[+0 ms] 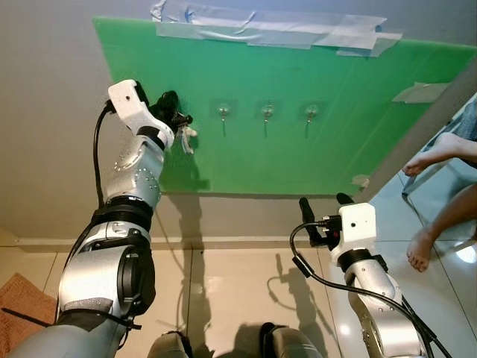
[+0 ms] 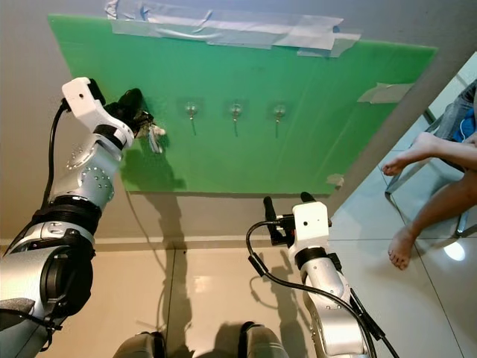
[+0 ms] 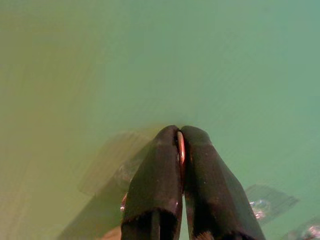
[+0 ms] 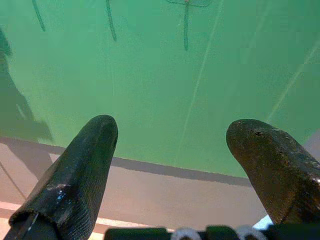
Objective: Hang keys on a hook
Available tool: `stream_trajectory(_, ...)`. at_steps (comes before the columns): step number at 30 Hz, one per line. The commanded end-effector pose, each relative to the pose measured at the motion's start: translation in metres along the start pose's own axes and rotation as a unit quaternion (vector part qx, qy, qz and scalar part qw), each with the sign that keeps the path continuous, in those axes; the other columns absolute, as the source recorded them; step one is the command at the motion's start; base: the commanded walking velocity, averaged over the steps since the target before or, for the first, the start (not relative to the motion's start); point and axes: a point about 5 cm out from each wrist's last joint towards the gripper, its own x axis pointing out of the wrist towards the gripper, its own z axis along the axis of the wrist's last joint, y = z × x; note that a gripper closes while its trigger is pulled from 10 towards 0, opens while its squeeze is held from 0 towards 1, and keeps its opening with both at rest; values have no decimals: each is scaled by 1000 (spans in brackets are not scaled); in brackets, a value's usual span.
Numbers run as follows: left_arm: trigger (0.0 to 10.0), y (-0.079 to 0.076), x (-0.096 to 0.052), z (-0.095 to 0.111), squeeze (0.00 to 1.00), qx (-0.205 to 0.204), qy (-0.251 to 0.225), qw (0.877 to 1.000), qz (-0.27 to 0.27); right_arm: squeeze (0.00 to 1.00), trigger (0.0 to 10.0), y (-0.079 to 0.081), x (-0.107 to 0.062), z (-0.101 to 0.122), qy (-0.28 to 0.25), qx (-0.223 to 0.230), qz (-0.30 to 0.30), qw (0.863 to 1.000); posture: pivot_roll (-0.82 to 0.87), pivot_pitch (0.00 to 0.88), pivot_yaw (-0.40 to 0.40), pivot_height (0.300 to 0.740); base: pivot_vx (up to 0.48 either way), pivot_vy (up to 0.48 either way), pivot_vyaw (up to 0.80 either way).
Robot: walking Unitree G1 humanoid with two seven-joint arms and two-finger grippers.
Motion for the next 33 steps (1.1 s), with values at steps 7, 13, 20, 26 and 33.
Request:
stream_trajectory(7,0,15,-5,-11,0,-64,26,996,52,0,10000,0,-3,-1,7,-4,-2,1000,-186,151,-31,740,0,0,0)
stream_trajectory(13,0,16,-4,-5,0,-90,3,994,60,0,10000,-1,-4,-1,7,-5,-3,1000,-191,152,-32,740,0,0,0)
stream_trajectory(20,0,19,-6,-6,0,-115,2,991,69,0,10000,-1,-5,-2,10,-4,-3,1000,-190,154,-32,740,0,0,0)
stream_trajectory(26,0,20,-6,-5,0,-117,-5,991,71,0,10000,-1,-5,-2,10,-4,-2,1000,-188,158,-33,740,0,0,0)
stream_trajectory(33,0,16,-5,2,0,-85,-21,995,56,0,10000,-1,-5,-3,11,-4,-2,1000,-188,159,-32,740,0,0,0)
